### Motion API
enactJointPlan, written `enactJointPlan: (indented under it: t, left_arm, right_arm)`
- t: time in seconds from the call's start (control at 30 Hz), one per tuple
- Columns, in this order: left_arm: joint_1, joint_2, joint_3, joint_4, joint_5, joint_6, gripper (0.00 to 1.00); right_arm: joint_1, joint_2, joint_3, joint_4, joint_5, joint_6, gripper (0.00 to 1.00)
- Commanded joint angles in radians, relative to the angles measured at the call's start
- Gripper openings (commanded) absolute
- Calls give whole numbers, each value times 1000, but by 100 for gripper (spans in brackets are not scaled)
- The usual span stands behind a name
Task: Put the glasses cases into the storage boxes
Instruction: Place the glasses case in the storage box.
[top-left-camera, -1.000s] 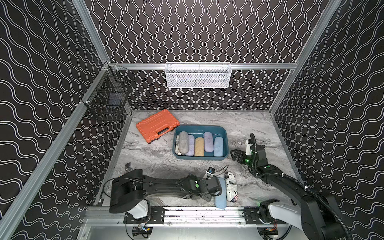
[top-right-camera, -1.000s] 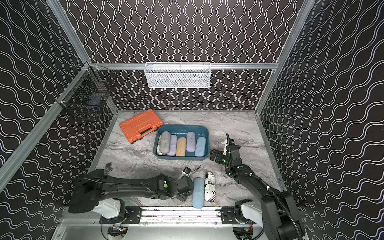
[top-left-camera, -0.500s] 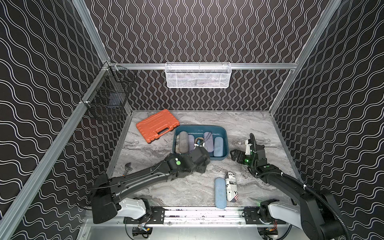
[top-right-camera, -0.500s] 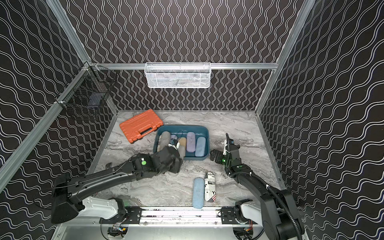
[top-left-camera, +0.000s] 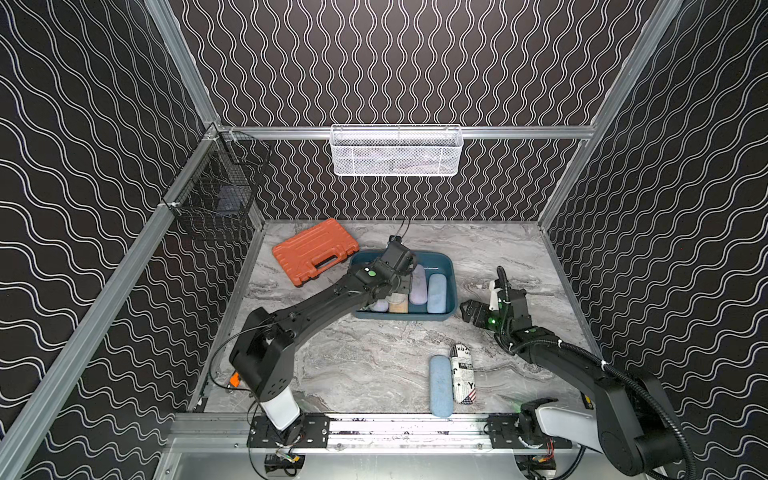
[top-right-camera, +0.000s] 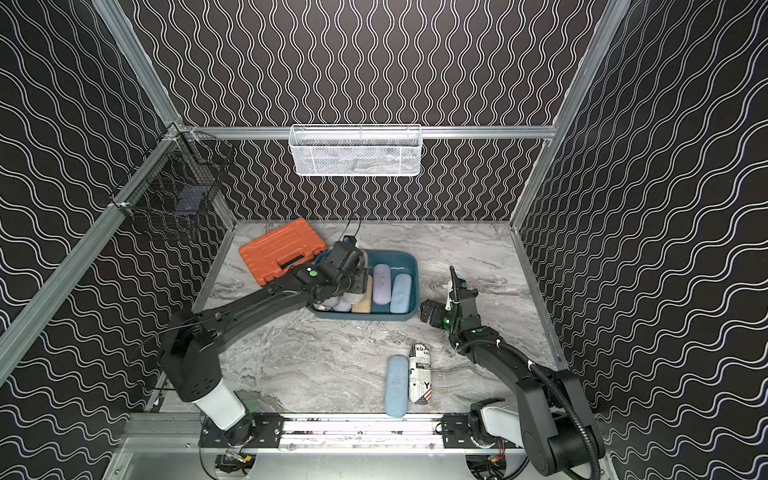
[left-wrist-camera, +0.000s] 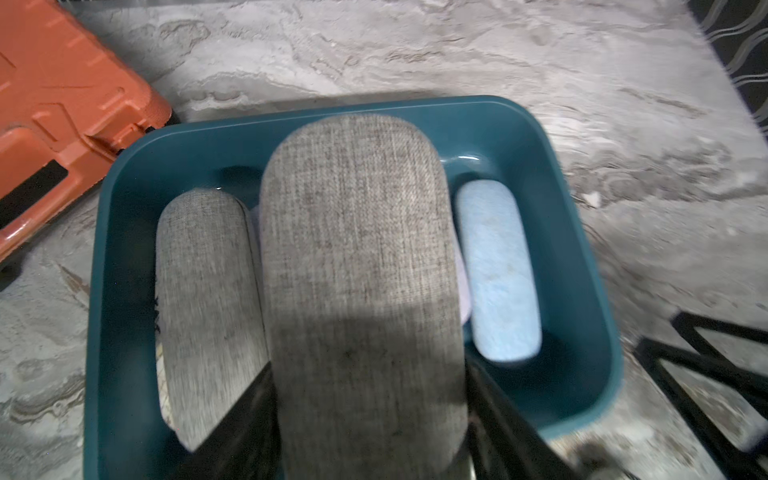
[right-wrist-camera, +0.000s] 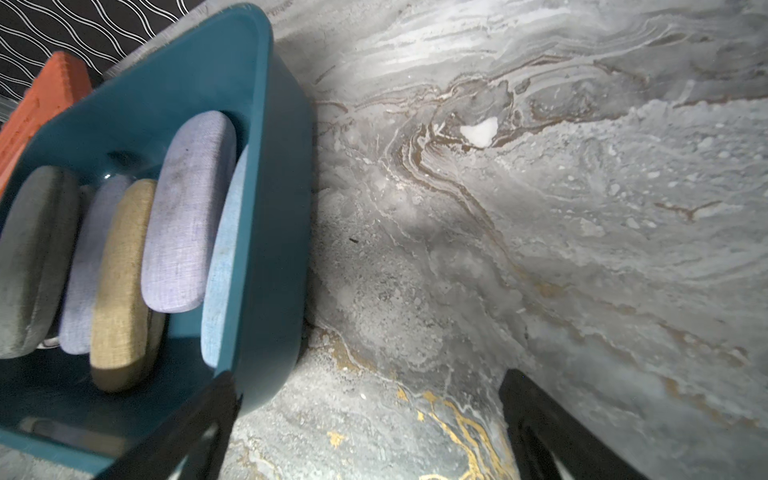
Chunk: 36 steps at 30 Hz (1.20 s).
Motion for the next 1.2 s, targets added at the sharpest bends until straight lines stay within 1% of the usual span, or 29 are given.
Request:
enactJointPlan:
  t: [0.0,0.1,0.33,0.77,1.03,1.17]
  left_arm:
    - [37,39,4,80,51,5,62]
    - [59,67,-14,103,72,0,62]
    - [68,122,-30,126,93,7,62]
    - [82,189,-43,121,87,0,63]
    - [84,190,-48,124,85,-4,68]
    - [84,148,-47,110,81,-4,76]
  right_arm:
    - [-3,11,9,38,12,9,100]
    - [-5,13,11,35,14,5,100]
    - [-9,27,20,35,13,8,100]
    - [-11,35,22,32,9,6,100]
    - [-11,36,24,34,7,5,100]
    - [-11,36,23,34,6,6,100]
